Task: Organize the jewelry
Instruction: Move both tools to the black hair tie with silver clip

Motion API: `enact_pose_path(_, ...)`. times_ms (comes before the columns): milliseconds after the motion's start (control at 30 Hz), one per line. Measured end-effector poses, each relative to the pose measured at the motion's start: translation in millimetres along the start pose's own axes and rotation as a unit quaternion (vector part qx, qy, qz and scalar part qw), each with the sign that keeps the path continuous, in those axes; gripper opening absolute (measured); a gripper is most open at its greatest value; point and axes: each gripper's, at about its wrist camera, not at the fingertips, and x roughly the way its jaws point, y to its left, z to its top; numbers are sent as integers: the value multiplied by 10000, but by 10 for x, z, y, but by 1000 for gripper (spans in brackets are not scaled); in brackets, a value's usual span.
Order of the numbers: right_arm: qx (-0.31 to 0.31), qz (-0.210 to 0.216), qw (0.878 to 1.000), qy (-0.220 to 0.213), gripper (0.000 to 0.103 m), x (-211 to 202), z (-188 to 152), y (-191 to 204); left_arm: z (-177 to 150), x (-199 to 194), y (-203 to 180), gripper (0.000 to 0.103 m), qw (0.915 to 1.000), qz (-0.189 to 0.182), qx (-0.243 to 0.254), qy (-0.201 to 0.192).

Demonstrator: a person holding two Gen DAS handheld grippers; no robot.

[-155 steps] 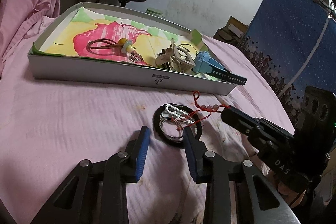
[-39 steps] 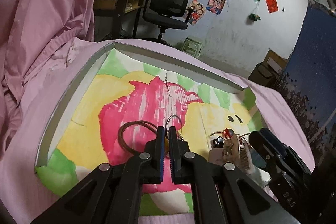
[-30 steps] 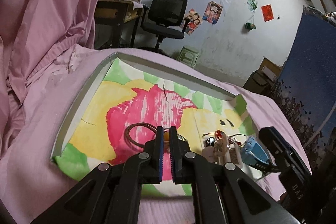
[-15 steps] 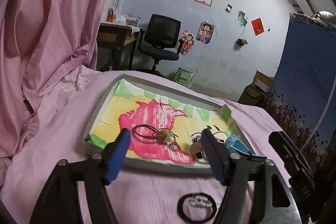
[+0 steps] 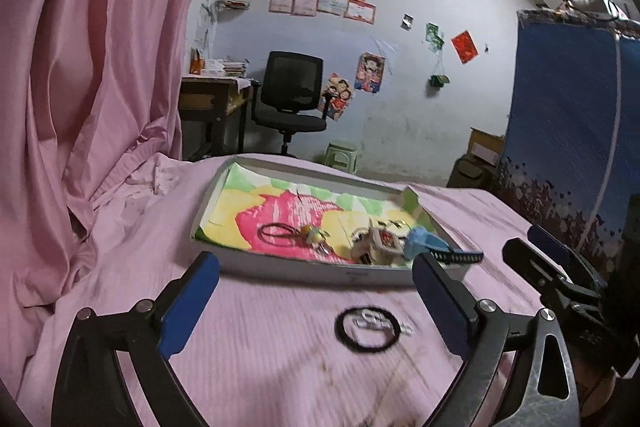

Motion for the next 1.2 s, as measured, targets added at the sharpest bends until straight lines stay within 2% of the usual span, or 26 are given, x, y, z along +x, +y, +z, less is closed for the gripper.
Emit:
enact_pose_path(367, -207, 143, 9976, 648, 96, -2, -157, -36, -167, -68, -67, 97, 9995, -71, 147, 283)
enact_pose_path(467, -307, 217, 9958, 836, 95, 67, -187, 12, -175, 15, -50, 97, 9984, -96, 135, 541)
enact_pose_path(533, -359, 309, 9943, 956, 91, 114, -210, 31, -194, 75, -32, 97, 9973, -134, 77, 719)
enact_pose_path(600, -388, 388, 9925, 1094, 78, 166, -230, 51, -206, 149, 3, 97, 9956, -195, -21, 914)
enact_pose_path(700, -391, 492, 9897, 1288, 64, 234, -273, 49, -228, 243, 35, 94, 9930, -297, -137, 1139)
enact_pose_path(900, -412, 724, 9806, 1775, 41, 432, -377, 79, -284, 478, 82, 72, 9832, -669, -362, 1662)
enact_pose_path(967, -461, 796, 9766, 1945, 38, 502, -402, 112, -296, 562, 91, 62, 9792, -780, -448, 1819)
enact_pose_path(1000, -479, 821, 9753, 1992, 37, 517, -423, 126, -309, 605, 89, 60, 9769, -842, -494, 1902)
enact_pose_path(1067, -538, 905, 9706, 2165, 37, 584, -459, 154, -327, 706, 86, 49, 9713, -939, -568, 2111)
enact_pose_path(1200, -598, 1032, 9649, 2340, 37, 682, -501, 198, -340, 859, 117, 40, 9635, -1056, -753, 2341)
